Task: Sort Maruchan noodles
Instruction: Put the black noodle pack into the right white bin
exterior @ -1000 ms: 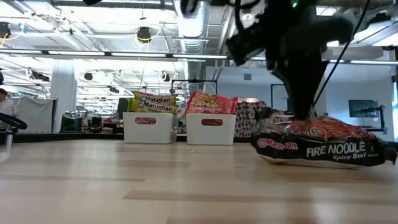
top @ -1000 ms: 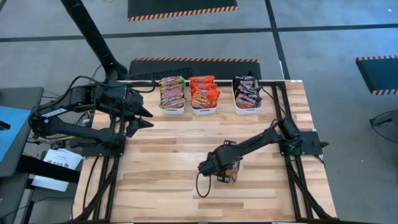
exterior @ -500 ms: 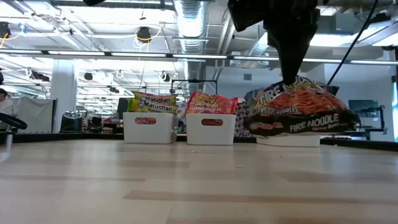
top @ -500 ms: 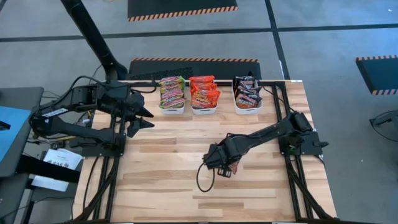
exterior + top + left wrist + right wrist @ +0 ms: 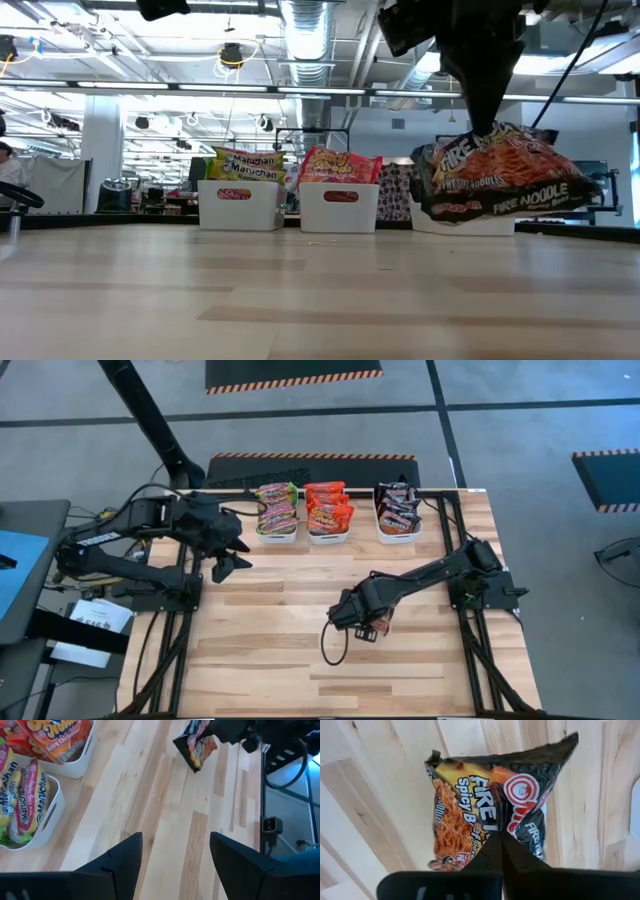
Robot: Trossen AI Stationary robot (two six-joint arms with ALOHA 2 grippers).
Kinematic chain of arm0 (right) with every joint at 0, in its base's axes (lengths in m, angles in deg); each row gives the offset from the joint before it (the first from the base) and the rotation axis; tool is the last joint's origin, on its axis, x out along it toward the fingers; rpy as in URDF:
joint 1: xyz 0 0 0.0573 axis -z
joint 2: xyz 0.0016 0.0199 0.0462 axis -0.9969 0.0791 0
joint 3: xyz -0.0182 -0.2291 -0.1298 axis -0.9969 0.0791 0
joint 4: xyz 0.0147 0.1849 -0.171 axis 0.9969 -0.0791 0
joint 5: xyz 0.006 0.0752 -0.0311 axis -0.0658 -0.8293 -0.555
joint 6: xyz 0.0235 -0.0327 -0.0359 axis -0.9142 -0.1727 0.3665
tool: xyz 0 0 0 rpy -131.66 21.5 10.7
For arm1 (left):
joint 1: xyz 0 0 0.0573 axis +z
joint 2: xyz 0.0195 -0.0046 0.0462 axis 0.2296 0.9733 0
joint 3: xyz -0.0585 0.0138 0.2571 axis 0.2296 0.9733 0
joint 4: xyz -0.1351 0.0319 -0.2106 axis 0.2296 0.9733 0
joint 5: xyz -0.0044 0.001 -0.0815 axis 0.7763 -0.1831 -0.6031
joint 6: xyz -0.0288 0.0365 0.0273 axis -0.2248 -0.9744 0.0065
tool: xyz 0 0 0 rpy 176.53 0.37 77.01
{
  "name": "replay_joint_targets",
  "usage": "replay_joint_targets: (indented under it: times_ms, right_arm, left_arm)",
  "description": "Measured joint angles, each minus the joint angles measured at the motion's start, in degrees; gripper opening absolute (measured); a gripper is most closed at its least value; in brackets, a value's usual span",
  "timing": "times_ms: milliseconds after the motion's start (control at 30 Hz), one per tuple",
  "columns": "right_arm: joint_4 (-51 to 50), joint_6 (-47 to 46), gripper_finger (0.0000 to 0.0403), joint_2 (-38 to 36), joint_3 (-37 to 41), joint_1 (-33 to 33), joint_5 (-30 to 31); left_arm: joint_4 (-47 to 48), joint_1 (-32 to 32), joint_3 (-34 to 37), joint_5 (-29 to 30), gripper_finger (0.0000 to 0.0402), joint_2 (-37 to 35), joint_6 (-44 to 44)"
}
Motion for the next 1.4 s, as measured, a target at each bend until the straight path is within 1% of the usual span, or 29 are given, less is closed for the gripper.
replay_joint_targets:
  times_ms: [233,400,500,700,800,1000,1200,1400]
  right_arm:
    - [-2.64,-0.02,0.0004,-0.02,-0.02,0.0,-0.02]
    - [-4.63,-0.04,0.0004,-0.56,-0.02,0.0,0.97]
    - [-5.8,-0.06,0.0004,-2.06,-0.02,0.0,1.58]
    - [-8.16,-0.8,0.0003,-7.0,-0.06,1.45,5.73]
    - [-8.96,-0.9,0.0003,-9.32,-0.04,3.19,8.37]
    - [-8.85,3.45,0.0003,-13.75,-0.07,8.28,12.56]
    - [-8.75,11.1,0.0003,-16.88,-0.07,14.85,16.37]
    - [-8.73,21.41,0.0003,-18.18,-0.07,23.09,18.14]
  left_arm:
    - [0.28,0.03,0.0,-0.85,0.0217,2.74,0.04]
    - [-0.71,0.05,0.0,-5.36,0.0217,4.11,0.15]
    - [-1.79,0.05,0.0,-6.42,0.0217,4.22,1.1]
    - [-5.21,0.29,0.0,-6.34,0.0217,3.87,0.7]
    - [-5.88,0.75,0.0,-6.34,0.0217,3.92,0.63]
    - [-6.88,2.24,0.0,-6.19,0.0217,3.92,0.63]
    - [-6.88,3.62,0.0,-6.19,0.0217,3.92,0.61]
    - [-6.88,4.98,0.0,-6.21,0.0217,3.92,0.61]
